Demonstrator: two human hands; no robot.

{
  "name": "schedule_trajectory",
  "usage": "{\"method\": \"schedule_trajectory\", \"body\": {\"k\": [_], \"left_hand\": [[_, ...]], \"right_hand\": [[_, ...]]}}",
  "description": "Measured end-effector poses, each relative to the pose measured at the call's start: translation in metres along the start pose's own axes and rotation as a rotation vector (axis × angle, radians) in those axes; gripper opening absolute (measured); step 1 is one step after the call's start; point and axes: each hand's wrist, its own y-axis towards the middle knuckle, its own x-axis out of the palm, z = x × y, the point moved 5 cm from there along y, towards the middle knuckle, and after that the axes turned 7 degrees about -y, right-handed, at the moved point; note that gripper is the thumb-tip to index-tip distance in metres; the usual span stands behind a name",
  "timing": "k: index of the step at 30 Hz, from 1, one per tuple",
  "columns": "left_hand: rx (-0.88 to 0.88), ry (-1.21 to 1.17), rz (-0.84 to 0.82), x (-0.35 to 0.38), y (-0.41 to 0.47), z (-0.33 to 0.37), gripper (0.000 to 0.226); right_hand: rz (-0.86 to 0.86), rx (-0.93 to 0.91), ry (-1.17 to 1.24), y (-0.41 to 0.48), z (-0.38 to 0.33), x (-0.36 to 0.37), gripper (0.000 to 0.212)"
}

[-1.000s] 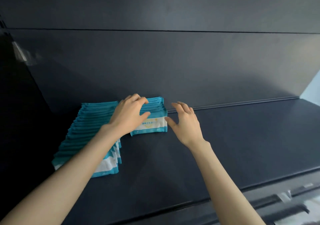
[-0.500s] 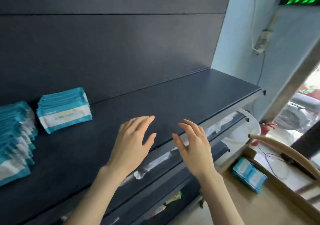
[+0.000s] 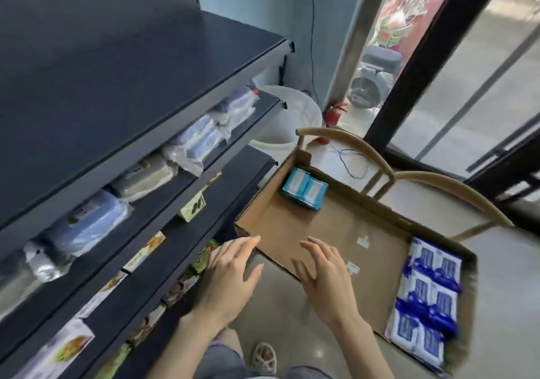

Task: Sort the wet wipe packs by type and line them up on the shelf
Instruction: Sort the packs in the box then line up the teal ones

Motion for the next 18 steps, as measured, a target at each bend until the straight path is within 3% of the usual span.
{"method": "schedule_trajectory", "body": {"k": [8,14,18], "left_hand": [[0.032,-0.02,-0.154,0.048,0.072,0.013,0.046],[0.048,-0.021,-0.287,0.086,0.171,-0.002,0.045],[0.003,-0.008,-0.394,0.116,0.246,-0.022,0.044]], "right_hand": [[-0.017,0.177,0.028,0.038,0.062,0.008,0.032],[0.004,0.301,0.069,0.114,0.101,0.031,0.032],[-0.08,0.4,0.094,0.171,0.129,0.056,0.035]]}}
